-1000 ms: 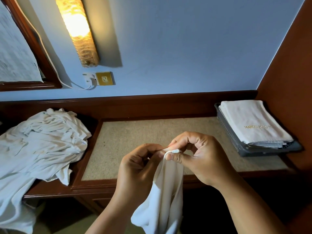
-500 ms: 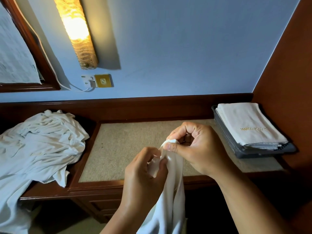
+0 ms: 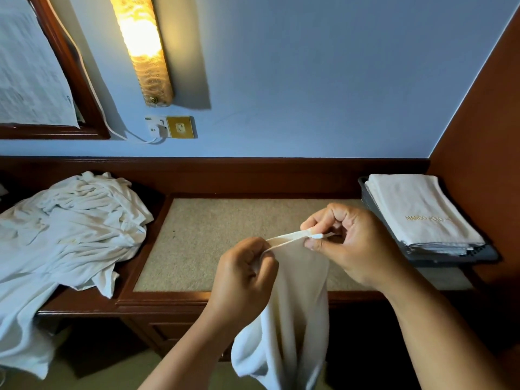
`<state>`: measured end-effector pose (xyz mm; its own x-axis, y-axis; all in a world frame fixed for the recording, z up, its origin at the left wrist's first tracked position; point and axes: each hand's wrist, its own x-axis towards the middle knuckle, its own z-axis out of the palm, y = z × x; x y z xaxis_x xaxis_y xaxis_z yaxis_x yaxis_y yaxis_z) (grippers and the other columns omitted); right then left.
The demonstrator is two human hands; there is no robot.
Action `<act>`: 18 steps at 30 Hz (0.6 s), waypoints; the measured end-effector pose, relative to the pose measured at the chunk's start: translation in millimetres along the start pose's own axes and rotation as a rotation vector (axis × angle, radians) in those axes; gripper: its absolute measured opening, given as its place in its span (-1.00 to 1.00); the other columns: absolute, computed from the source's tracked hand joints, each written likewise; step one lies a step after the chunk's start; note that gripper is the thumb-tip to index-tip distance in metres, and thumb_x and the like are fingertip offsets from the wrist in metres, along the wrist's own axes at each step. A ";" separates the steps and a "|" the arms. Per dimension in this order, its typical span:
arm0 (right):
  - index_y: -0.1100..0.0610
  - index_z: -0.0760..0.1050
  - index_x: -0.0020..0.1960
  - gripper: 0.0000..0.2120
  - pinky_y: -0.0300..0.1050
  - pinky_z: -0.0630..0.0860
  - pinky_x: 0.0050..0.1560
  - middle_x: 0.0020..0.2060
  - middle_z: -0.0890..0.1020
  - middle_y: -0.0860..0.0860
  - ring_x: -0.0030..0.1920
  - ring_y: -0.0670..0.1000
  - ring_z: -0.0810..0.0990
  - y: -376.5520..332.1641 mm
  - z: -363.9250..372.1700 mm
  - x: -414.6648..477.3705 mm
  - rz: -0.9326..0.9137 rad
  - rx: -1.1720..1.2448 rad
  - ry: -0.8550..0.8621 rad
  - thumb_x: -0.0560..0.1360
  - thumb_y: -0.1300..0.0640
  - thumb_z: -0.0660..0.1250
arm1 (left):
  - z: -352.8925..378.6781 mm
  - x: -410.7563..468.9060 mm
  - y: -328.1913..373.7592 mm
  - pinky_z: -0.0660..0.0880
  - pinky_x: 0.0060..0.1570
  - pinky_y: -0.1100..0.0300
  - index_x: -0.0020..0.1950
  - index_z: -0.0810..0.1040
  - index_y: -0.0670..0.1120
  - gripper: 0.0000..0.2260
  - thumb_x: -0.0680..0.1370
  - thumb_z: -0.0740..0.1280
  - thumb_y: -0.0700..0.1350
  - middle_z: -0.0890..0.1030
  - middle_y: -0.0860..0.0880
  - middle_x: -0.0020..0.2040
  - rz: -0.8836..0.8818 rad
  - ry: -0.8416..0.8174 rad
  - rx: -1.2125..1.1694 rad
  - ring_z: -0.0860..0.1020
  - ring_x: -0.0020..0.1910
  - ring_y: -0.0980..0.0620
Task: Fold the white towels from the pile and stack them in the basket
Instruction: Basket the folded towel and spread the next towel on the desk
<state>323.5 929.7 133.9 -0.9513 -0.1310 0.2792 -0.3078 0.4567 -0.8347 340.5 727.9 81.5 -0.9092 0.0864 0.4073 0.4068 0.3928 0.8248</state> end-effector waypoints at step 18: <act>0.05 0.21 -0.47 -0.85 -0.23 0.11 -0.47 -0.59 0.29 -0.06 -0.54 -0.09 0.21 11.4 29.8 18.8 -0.231 -0.570 -0.103 0.18 0.27 0.07 | 31.1 -47.0 -99.3 0.38 -0.01 0.09 -0.21 0.38 0.11 -0.73 0.60 0.20 0.22 0.41 0.17 -0.11 0.073 -0.472 0.380 0.45 -0.09 0.12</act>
<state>301.6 906.2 115.4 -0.8671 -0.3533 0.3512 -0.4745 0.8005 -0.3662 340.1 713.4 -31.7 -0.8569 0.4873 0.1679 0.4882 0.6627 0.5679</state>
